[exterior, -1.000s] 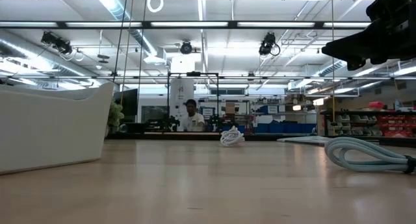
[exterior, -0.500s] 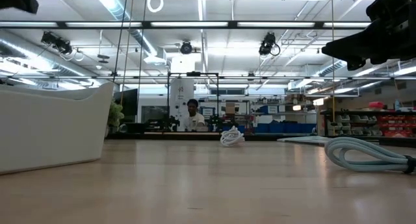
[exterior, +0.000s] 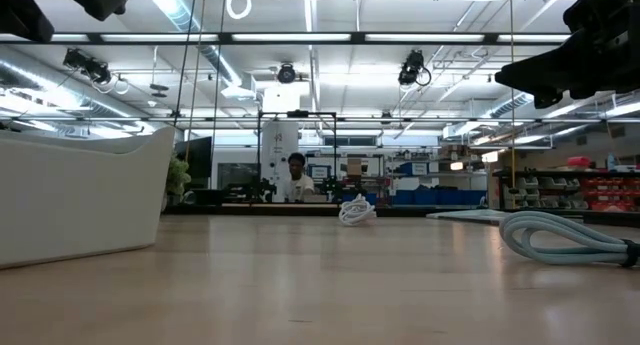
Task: Pick and place USB-C Cables
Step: Put the black charger cable into the white bin
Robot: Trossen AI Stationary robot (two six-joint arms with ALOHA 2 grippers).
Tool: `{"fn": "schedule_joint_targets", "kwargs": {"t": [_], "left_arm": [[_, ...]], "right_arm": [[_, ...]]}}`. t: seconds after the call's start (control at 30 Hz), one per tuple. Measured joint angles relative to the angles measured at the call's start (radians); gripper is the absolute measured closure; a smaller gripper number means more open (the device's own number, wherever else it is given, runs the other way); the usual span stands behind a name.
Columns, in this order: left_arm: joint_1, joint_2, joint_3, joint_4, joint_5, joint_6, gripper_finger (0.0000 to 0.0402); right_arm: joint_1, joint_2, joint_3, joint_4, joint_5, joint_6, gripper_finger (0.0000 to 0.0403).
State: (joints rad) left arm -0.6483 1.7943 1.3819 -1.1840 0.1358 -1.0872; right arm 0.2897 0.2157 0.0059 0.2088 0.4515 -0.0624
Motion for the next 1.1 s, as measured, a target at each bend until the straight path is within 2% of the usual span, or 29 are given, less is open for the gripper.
{"fn": "schedule_joint_targets", "kwargs": {"t": [0.23,0.4,0.57,0.7,0.83,1.1], "left_arm": [[0.002,0.0,0.0,0.013,0.001,0.008,0.0386],[0.015,0.0,0.017,-0.002,0.001,0.014,0.0383],[0.033,0.0,0.092,-0.063,-0.005,0.054,0.0387],[0.032,-0.001,0.134,-0.136,-0.078,0.079,0.0387],[0.015,-0.001,0.124,-0.18,-0.178,0.099,0.0386],[-0.016,0.001,0.074,-0.162,-0.185,0.104,0.0382]], "right_arm": [[0.0,0.0,0.0,0.0,0.0,0.0,0.0306],[0.0,0.0,0.0,0.0,0.0,0.0,0.0306],[0.0,0.0,0.0,0.0,0.0,0.0,0.0306],[0.0,0.0,0.0,0.0,0.0,0.0,0.0306],[0.0,0.0,0.0,0.0,0.0,0.0,0.0306],[0.0,0.0,0.0,0.0,0.0,0.0,0.0306]]}}
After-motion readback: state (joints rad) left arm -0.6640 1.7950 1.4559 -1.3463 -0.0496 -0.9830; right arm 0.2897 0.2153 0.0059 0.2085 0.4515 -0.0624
